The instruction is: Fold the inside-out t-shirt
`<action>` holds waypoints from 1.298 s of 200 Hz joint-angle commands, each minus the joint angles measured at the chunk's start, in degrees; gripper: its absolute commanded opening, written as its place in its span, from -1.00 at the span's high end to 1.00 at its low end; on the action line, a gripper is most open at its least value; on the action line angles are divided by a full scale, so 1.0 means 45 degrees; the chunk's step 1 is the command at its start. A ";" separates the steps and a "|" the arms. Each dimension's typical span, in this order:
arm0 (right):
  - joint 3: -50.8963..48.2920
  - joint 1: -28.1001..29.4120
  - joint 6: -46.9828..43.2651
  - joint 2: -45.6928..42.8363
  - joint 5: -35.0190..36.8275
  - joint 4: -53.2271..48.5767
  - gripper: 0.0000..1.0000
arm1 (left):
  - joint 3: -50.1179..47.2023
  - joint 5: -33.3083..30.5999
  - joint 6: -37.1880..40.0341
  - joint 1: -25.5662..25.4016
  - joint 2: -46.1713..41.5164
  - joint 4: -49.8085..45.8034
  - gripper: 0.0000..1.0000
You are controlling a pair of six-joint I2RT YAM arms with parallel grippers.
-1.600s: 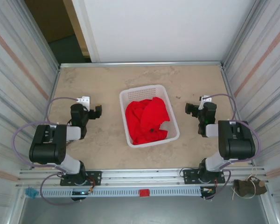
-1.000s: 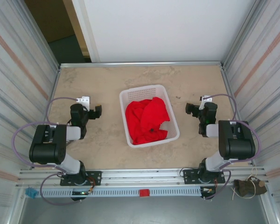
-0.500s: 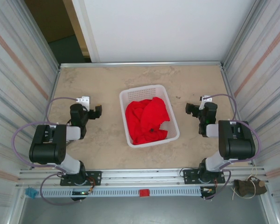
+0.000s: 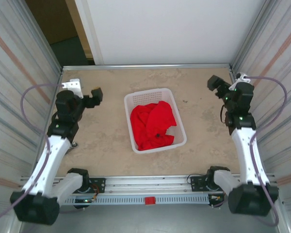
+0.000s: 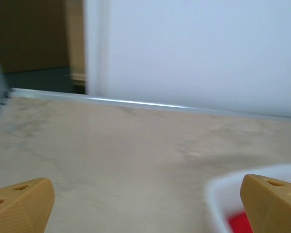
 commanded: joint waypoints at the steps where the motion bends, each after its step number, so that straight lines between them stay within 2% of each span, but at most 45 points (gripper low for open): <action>1: 0.0640 0.3592 0.1898 -0.0688 -0.1321 -0.3725 -0.95 | -0.0312 -0.0280 -0.2090 -0.1075 -0.1629 -0.4383 -0.97; 10: 0.0533 0.5936 0.2544 -0.0758 -0.0598 -0.3866 -0.92 | -0.0338 -0.0222 -0.2621 -0.1187 -0.2382 -0.4774 -0.97; 25: 0.0120 1.0386 0.3350 -0.0361 0.1961 -0.3491 -0.92 | -0.0053 -0.0373 -0.3168 -0.1169 -0.3255 -0.5221 -0.97; 36: 0.0258 1.3327 0.3774 0.0793 0.3869 -0.3428 -0.92 | 0.0448 -0.0671 -0.3375 -0.1158 -0.3489 -0.5527 -0.97; 44: 0.0632 1.5008 0.4054 0.2062 0.4620 -0.3293 -0.92 | 0.0900 -0.0813 -0.3310 -0.1131 -0.3431 -0.5602 -0.97; 63: 0.2634 1.7596 0.4417 0.5836 0.5451 -0.3596 -0.87 | 0.2038 -0.0912 -0.2829 -0.1023 -0.2897 -0.5615 -0.97; 86: 0.5908 1.8802 0.3845 0.9804 0.5765 -0.4685 -0.88 | 0.3594 -0.1193 -0.2781 -0.0793 -0.2055 -0.6447 -0.97; 101: 0.6849 1.8695 0.3680 1.1223 0.5351 -0.4489 -0.88 | 0.4189 -0.1248 -0.2992 -0.0666 -0.1857 -0.6737 -0.97; 130: 0.7419 1.7394 0.4399 1.2653 0.4892 -0.4589 -0.85 | 0.4436 -0.0830 -0.3463 -0.0624 -0.1997 -0.6563 -0.98; 159: 0.7859 1.5876 0.5242 1.3111 0.5667 -0.5881 -0.87 | 0.4372 -0.0544 -0.3806 -0.0621 -0.2000 -0.6588 -0.97; 194: 0.7532 1.3612 0.5435 1.2643 0.6446 -0.6396 -0.90 | 0.3943 -0.0386 -0.4060 -0.0622 -0.2028 -0.6448 -0.97; 226: 0.7225 1.1132 0.4463 1.2252 0.6786 -0.6220 -0.92 | 0.3331 -0.0118 -0.4303 -0.0621 -0.2161 -0.6319 -0.97; 259: 0.7224 0.8649 0.2566 1.2424 0.5966 -0.5429 -0.93 | 0.2733 0.0121 -0.4548 -0.0634 -0.2293 -0.6250 -0.97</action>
